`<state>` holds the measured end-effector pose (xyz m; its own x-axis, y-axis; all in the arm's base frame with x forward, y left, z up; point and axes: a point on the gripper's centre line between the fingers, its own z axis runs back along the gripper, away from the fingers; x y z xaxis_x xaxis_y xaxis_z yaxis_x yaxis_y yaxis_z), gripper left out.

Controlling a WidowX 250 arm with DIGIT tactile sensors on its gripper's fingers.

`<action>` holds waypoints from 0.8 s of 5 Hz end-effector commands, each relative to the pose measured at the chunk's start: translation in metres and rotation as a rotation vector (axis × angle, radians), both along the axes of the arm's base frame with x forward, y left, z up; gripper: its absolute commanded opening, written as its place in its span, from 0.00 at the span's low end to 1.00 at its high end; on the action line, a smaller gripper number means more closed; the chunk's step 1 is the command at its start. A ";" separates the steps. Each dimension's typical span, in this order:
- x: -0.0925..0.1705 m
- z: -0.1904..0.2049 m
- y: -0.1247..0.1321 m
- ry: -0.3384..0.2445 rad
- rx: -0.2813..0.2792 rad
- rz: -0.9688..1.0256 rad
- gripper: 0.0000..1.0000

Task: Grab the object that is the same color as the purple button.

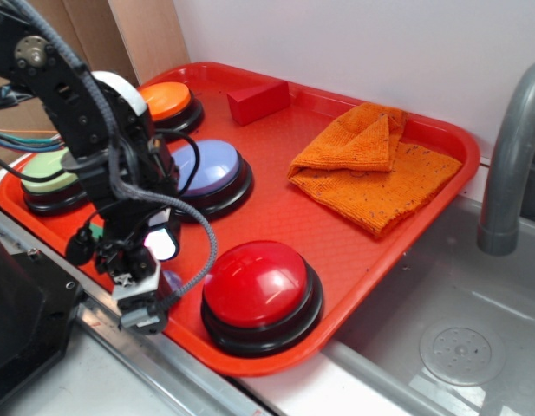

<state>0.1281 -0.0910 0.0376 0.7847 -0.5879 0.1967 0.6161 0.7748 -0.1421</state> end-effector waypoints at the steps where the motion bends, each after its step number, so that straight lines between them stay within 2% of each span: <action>1: -0.003 -0.012 0.001 0.027 0.015 0.034 0.02; 4: -0.003 -0.004 0.012 0.041 0.029 0.108 0.00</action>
